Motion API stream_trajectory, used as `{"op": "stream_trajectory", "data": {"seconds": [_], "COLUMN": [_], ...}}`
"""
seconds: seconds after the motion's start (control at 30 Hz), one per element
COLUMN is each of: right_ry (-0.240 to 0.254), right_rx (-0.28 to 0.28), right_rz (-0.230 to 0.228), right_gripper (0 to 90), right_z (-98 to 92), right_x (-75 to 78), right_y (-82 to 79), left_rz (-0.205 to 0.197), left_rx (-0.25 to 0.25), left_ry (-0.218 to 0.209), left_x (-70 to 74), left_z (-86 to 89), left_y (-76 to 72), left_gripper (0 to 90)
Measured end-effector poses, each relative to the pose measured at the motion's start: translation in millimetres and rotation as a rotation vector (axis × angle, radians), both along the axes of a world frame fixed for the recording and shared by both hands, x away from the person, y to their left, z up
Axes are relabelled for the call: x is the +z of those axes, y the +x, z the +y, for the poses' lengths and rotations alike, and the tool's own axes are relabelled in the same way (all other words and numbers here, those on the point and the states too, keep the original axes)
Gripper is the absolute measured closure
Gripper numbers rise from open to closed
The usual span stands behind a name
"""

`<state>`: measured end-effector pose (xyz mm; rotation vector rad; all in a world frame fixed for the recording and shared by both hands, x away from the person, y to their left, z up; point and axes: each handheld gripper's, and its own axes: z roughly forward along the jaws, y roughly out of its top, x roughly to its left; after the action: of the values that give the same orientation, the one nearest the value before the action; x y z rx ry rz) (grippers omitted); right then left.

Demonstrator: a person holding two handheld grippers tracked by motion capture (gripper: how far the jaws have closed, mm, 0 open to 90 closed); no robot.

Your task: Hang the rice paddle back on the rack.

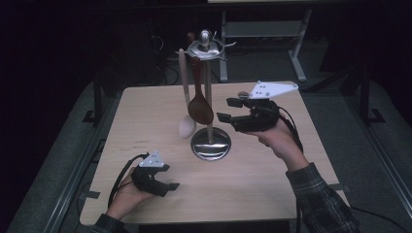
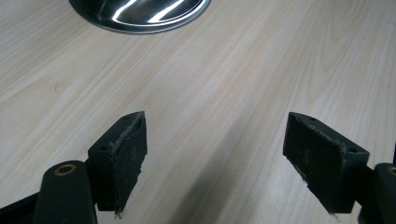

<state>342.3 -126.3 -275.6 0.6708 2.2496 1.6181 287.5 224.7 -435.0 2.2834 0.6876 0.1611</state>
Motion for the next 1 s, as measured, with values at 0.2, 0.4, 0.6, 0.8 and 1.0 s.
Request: {"op": "stream_trajectory", "data": {"seconds": [0.2,0.4,0.6,0.8,1.0], "right_ry": [-0.006,-0.015,-0.063,-0.081,-0.098], "right_rx": [-0.025,-0.066,-0.098,-0.122,-0.161], "right_rz": [0.031,0.075,0.132,0.167,0.175], "right_gripper": [30.1,24.6,20.6,15.9,14.6], "right_z": [-19.0,-38.0,-52.4,-64.6,-74.8], "right_x": [-30.9,-62.5,-94.2,-123.3,-142.7], "right_y": [-6.4,-13.7,-21.7,-30.6,-41.1], "left_rz": [-0.003,-0.008,-0.010,-0.009,-0.014], "left_rx": [0.000,0.006,0.001,0.007,0.000], "left_ry": [-0.001,-0.002,0.003,0.002,0.013], "left_x": [-0.3,-0.6,-0.2,-1.2,-1.7], "left_z": [0.3,0.6,0.8,1.1,2.1], "left_y": [0.2,0.3,-0.3,-0.9,-0.3], "left_gripper": [21.4,21.4,21.4,21.4,21.4]}}
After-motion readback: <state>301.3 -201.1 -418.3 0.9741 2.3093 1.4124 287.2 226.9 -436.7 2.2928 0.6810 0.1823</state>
